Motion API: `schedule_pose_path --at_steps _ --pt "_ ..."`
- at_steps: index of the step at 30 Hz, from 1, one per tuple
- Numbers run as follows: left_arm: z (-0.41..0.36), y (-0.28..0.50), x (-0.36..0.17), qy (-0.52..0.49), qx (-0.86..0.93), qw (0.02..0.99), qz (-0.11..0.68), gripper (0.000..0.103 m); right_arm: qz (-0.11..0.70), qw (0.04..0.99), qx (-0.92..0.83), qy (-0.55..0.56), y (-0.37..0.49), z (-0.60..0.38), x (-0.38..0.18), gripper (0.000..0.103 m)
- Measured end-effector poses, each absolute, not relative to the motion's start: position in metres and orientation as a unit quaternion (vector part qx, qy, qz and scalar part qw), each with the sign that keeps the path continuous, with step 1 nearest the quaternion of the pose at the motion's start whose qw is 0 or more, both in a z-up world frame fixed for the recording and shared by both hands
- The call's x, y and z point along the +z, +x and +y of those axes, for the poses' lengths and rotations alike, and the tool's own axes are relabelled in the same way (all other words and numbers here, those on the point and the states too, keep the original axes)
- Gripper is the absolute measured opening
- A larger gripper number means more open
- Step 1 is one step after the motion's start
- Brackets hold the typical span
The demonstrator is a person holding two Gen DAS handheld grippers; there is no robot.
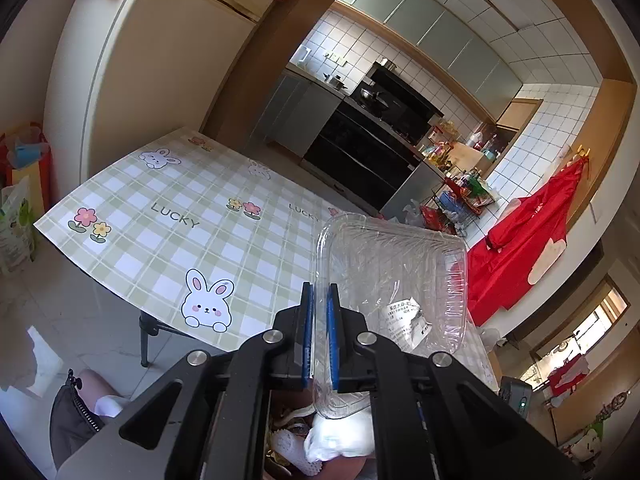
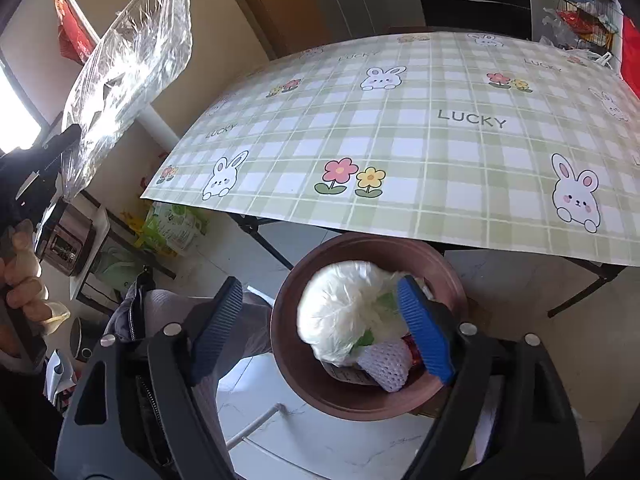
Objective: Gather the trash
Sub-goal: 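Drop the white bag and the clear tray into the bucket with both tools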
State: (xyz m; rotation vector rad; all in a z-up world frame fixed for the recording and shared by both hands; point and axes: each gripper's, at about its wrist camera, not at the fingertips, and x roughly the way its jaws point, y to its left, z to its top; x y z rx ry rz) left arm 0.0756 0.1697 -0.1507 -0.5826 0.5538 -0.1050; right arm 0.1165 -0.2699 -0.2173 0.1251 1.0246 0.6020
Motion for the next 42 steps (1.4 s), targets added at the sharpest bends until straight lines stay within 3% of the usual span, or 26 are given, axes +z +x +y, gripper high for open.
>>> schedule_pose_path --at_steps 4,17,38,39,40,41,42 --pt "0.163 0.076 -0.149 -0.278 -0.066 0.919 0.273 0.007 0.449 0.852 0.262 0.067 0.119 -0.287 -0.194 0.094" --pt "0.112 0.089 -0.175 -0.197 -0.102 0.914 0.34 0.007 0.371 0.897 0.205 0.128 0.128 -0.368 -0.131 0.096" --pt "0.019 0.122 -0.222 -0.062 -0.141 0.887 0.434 0.009 0.356 0.904 0.178 0.157 0.123 -0.416 -0.132 0.096" --pt "0.017 0.125 -0.224 -0.064 -0.141 0.886 0.438 0.012 0.357 0.904 0.177 0.158 0.123 -0.417 -0.133 0.096" --pt "0.014 0.127 -0.227 -0.06 -0.14 0.886 0.439 0.034 0.357 0.904 0.176 0.159 0.123 -0.418 -0.133 0.096" --pt "0.011 0.127 -0.228 -0.055 -0.137 0.887 0.437 0.063 0.358 0.903 0.175 0.16 0.123 -0.419 -0.133 0.096" --pt "0.011 0.128 -0.228 -0.058 -0.138 0.889 0.432 0.07 0.359 0.903 0.174 0.16 0.123 -0.42 -0.133 0.096"
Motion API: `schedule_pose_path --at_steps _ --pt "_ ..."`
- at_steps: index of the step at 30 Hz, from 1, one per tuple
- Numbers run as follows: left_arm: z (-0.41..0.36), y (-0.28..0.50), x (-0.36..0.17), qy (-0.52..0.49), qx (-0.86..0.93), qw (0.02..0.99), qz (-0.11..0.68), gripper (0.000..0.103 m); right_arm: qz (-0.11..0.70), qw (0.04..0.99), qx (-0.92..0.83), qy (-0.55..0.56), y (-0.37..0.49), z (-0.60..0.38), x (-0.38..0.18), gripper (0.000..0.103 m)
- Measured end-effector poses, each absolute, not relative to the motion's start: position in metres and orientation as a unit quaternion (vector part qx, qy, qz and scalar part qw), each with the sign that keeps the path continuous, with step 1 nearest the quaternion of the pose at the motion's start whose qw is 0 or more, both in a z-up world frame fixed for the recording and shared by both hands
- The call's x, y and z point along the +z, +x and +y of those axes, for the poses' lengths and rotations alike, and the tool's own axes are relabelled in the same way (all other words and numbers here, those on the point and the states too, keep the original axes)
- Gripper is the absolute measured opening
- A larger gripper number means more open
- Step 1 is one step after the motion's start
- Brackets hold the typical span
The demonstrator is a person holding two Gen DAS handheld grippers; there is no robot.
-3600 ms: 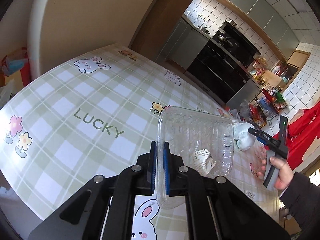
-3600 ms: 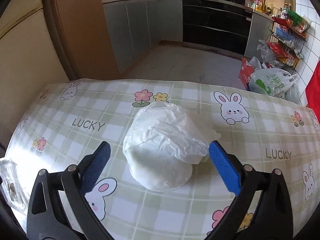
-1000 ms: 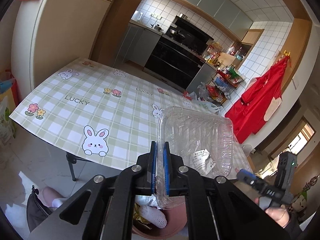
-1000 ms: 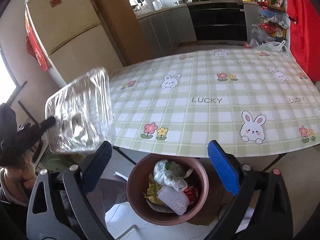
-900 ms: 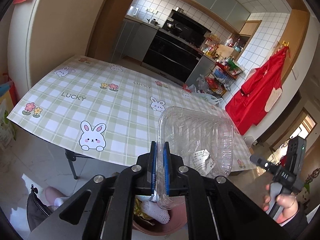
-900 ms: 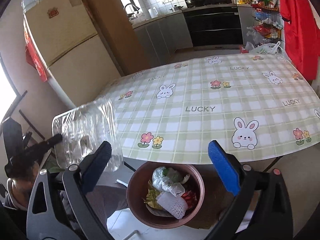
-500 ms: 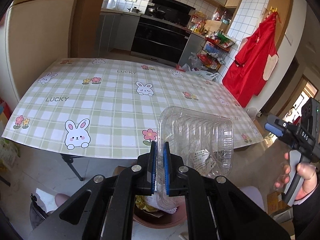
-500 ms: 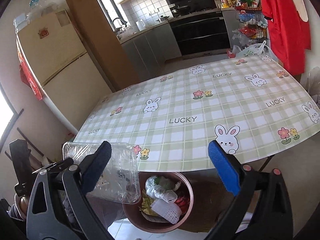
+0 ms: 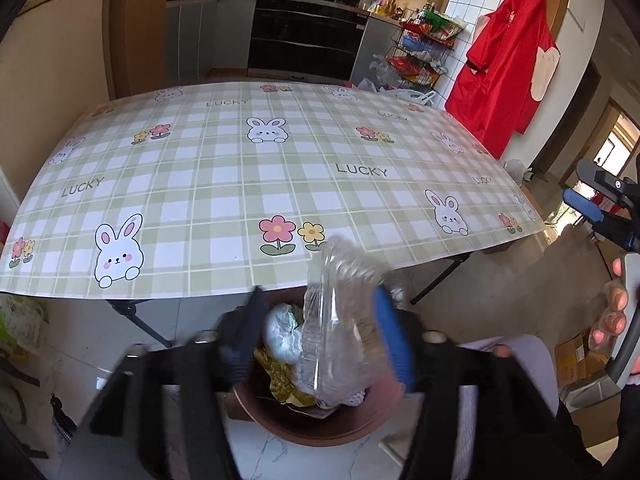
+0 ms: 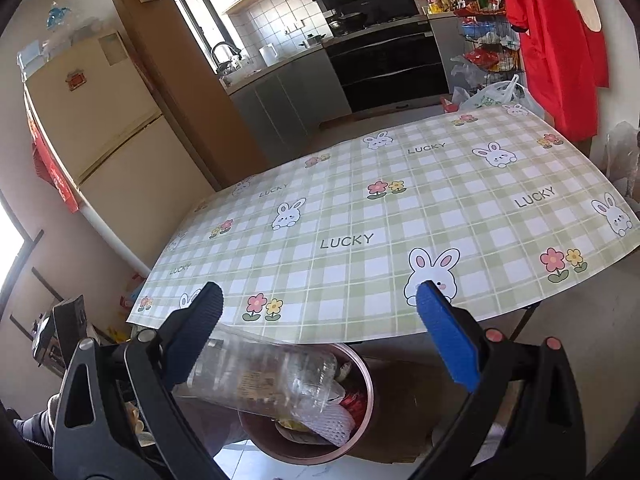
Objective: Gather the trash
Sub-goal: 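Drop the white bag and the clear tray into the bucket with both tools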
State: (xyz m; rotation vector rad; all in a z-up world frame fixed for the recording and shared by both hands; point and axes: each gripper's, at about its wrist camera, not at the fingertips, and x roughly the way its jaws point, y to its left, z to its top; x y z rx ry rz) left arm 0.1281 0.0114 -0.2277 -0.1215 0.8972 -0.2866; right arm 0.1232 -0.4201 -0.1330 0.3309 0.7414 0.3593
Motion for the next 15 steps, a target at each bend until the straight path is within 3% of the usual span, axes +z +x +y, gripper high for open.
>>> schedule_pose_path --at_steps 7,15 --pt "0.017 0.134 -0.212 -0.07 -0.15 0.895 0.414 0.08 0.362 0.903 0.172 0.155 0.124 -0.417 -0.133 0.096" --pt "0.024 0.127 -0.158 -0.026 -0.132 0.925 0.355 0.089 0.367 0.912 0.155 0.1 0.124 -0.396 -0.116 0.097"
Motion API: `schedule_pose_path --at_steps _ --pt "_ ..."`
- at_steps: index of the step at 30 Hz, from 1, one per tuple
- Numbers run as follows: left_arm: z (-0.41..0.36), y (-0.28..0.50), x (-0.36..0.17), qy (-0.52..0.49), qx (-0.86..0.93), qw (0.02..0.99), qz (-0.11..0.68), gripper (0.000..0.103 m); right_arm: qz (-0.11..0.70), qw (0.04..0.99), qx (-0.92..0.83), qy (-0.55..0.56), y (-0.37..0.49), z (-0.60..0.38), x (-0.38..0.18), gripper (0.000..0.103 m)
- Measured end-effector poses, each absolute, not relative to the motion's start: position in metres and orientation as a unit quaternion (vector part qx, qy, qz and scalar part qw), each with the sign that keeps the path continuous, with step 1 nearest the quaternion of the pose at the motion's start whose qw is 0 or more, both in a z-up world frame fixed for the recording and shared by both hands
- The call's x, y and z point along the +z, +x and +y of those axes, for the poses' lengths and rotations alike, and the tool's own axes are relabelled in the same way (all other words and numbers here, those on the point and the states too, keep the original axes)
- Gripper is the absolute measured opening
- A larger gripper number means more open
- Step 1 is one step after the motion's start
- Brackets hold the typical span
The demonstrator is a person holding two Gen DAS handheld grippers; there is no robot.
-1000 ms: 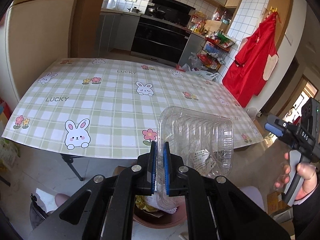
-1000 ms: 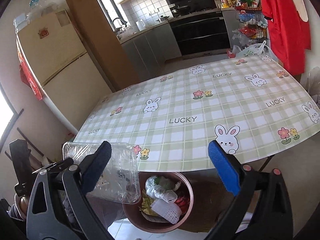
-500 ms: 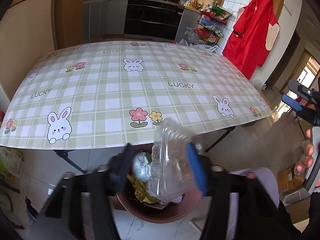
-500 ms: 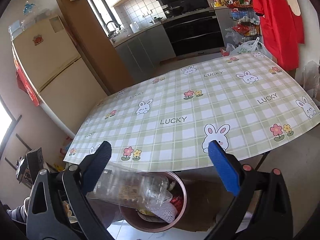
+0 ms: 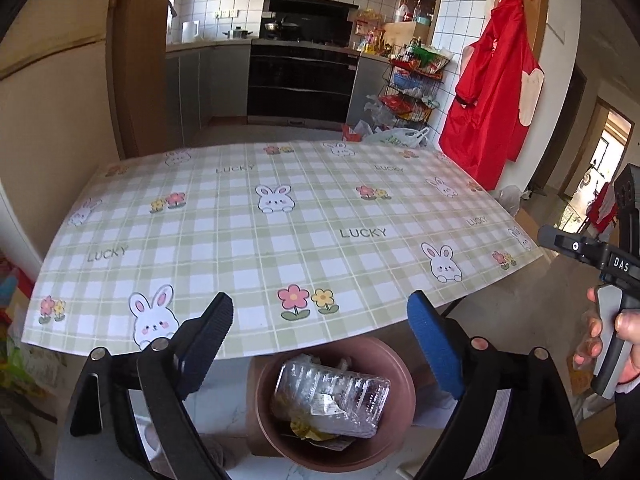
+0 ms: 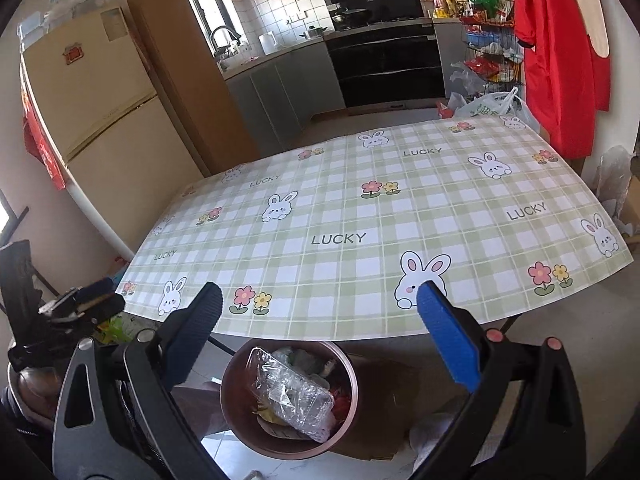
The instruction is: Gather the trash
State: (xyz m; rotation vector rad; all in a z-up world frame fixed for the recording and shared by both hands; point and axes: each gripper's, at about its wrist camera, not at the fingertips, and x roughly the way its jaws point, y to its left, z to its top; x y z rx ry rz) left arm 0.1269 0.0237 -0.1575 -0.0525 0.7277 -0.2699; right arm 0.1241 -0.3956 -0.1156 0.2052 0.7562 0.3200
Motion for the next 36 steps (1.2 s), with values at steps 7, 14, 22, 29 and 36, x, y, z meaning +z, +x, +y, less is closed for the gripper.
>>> schedule_pose_path --at_steps 7,14,22,29,36 --pt "0.029 0.114 -0.105 0.004 -0.116 0.948 0.295 0.097 0.34 0.927 0.145 0.06 0.111 -0.378 -0.076 0.097" --pt "0.033 0.097 -0.06 0.01 -0.106 0.963 0.248 0.097 0.302 0.944 0.128 0.025 0.093 -0.36 -0.034 0.097" --pt "0.035 0.077 -0.019 0.014 -0.098 0.975 0.197 0.097 0.26 0.958 0.117 0.004 0.072 -0.345 0.004 0.097" --pt "0.036 0.064 0.001 0.006 -0.088 0.981 0.174 0.097 0.251 0.962 0.11 0.002 0.062 -0.343 0.015 0.097" --pt "0.033 0.059 0.004 0.014 -0.079 0.982 0.171 0.097 0.247 0.964 0.098 0.002 0.059 -0.346 0.019 0.097"
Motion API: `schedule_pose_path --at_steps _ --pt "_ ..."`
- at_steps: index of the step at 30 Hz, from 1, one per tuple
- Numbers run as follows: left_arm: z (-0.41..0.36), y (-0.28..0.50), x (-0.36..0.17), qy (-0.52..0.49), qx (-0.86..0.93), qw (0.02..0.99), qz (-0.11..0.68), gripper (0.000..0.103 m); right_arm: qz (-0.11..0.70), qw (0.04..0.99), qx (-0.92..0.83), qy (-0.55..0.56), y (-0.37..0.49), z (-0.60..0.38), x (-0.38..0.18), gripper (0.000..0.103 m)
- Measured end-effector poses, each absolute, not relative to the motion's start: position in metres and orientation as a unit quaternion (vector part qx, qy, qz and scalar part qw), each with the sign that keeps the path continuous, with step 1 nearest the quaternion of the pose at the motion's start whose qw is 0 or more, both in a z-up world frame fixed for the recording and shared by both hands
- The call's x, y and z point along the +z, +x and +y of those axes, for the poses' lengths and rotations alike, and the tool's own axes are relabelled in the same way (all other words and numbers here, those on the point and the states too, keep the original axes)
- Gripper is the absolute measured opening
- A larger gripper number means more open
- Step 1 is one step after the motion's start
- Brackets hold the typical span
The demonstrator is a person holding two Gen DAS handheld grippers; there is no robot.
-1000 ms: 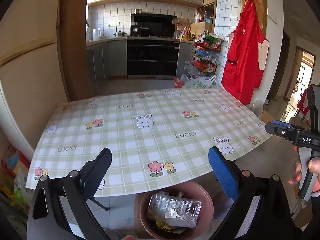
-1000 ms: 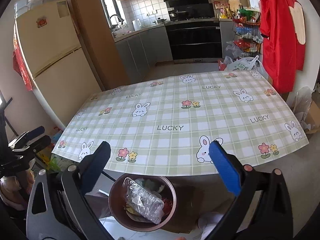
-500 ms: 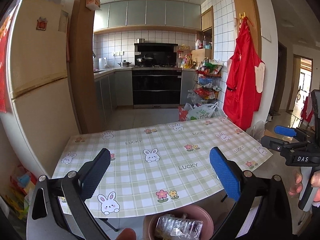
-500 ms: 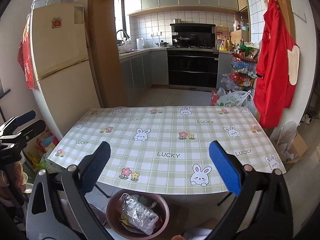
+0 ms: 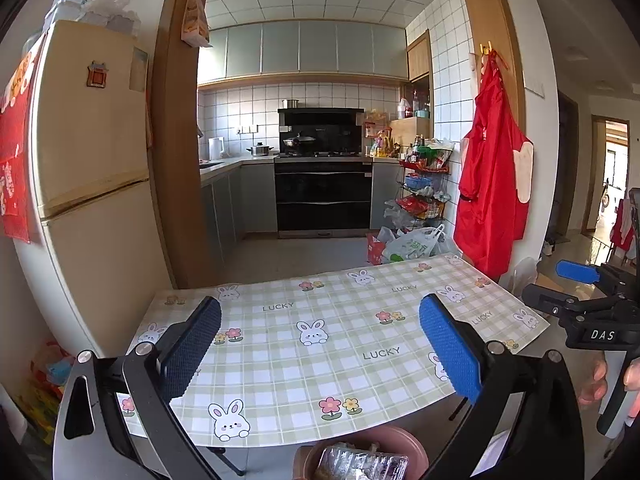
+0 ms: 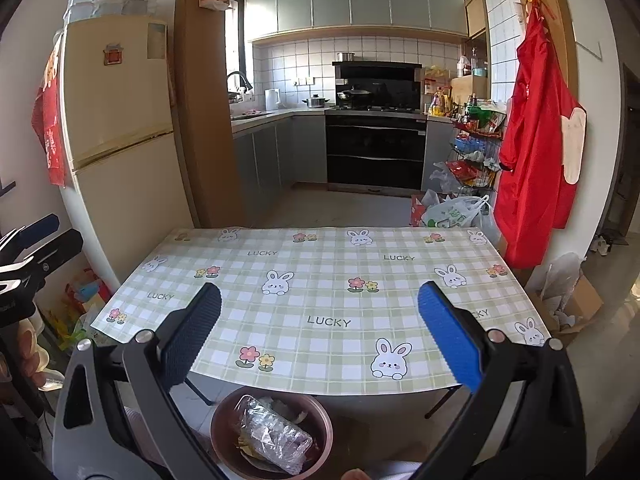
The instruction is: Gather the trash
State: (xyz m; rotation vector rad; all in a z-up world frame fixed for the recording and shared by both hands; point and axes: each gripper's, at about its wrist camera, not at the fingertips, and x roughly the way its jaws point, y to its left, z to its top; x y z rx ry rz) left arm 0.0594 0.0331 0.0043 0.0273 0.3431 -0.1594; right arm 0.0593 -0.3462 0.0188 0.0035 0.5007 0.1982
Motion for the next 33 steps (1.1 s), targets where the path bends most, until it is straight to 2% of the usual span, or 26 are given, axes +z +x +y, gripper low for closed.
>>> schedule_pose_path --at_steps 33 --pt "0.0329 0.0591 -0.0017 0.021 -0.079 0.981 0.175 0.097 0.252 0.965 0.078 -0.006 0.0591 -0.3459 0.0168 0.097"
